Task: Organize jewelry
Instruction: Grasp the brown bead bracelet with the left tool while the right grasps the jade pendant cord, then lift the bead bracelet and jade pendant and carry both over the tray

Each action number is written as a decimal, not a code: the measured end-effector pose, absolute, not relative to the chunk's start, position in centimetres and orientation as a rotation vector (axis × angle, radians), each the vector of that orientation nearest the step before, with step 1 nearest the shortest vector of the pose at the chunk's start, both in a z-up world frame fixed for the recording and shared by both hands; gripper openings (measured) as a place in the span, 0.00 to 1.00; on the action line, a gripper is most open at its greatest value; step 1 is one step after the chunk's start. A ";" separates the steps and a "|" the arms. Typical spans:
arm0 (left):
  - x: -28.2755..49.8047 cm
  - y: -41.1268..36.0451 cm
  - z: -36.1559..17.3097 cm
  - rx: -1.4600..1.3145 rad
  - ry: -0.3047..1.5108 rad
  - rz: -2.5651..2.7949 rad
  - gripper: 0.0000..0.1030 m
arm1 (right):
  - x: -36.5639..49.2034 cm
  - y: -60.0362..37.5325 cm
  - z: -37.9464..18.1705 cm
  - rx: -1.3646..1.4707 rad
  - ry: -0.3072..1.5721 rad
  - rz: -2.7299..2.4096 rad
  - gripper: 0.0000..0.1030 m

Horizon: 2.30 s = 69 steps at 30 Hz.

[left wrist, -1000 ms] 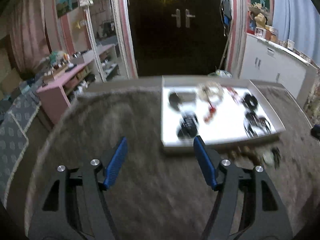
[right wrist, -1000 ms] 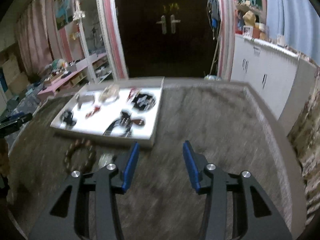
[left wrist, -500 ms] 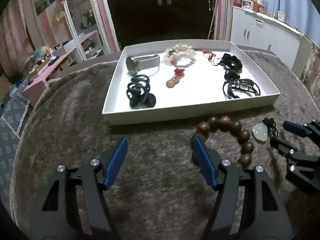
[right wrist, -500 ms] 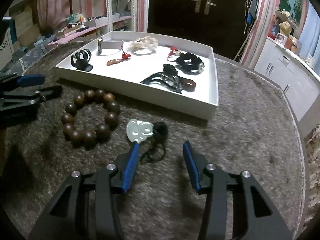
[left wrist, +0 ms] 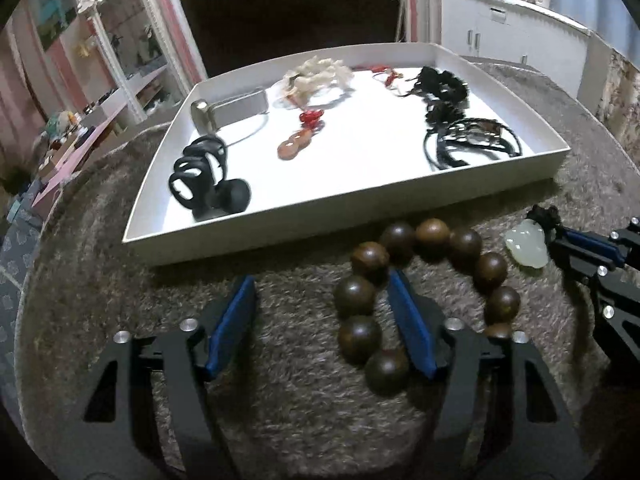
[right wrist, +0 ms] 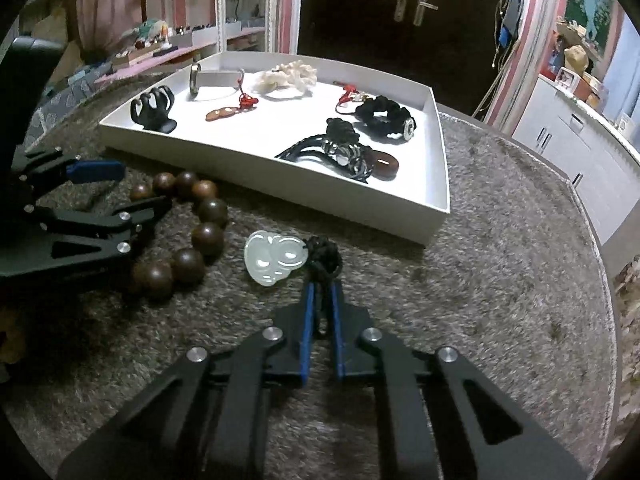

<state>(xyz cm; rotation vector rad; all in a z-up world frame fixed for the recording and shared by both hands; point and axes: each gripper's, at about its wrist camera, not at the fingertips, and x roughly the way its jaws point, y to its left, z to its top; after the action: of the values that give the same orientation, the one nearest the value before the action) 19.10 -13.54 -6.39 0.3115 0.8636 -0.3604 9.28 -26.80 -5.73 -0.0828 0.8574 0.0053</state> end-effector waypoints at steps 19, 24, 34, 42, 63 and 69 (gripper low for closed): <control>16.0 -9.4 -1.5 0.302 0.759 -0.349 0.17 | 7.1 -28.6 -1.2 -0.043 0.759 -0.008 0.07; 16.6 -8.6 2.6 0.331 0.681 -0.340 0.17 | 8.0 -28.8 1.8 -0.075 0.711 -0.024 0.07; 22.5 -9.9 7.3 0.269 0.606 -0.311 0.17 | 13.5 -26.9 8.0 -0.100 0.609 0.027 0.07; 25.5 -12.0 6.4 0.267 0.621 -0.304 0.17 | 18.1 -26.2 8.3 -0.073 0.601 0.036 0.07; 28.3 -12.1 3.2 0.207 0.668 -0.317 0.17 | 22.0 -25.9 3.5 -0.049 0.657 0.087 0.07; 28.8 -12.2 2.4 0.214 0.687 -0.316 0.17 | 22.2 -26.5 3.1 -0.010 0.667 0.107 0.07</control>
<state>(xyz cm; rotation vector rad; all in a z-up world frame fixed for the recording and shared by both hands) 28.78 -12.24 2.39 0.2144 0.6873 -0.3157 22.23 -26.49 3.11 -0.0096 0.6671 0.1069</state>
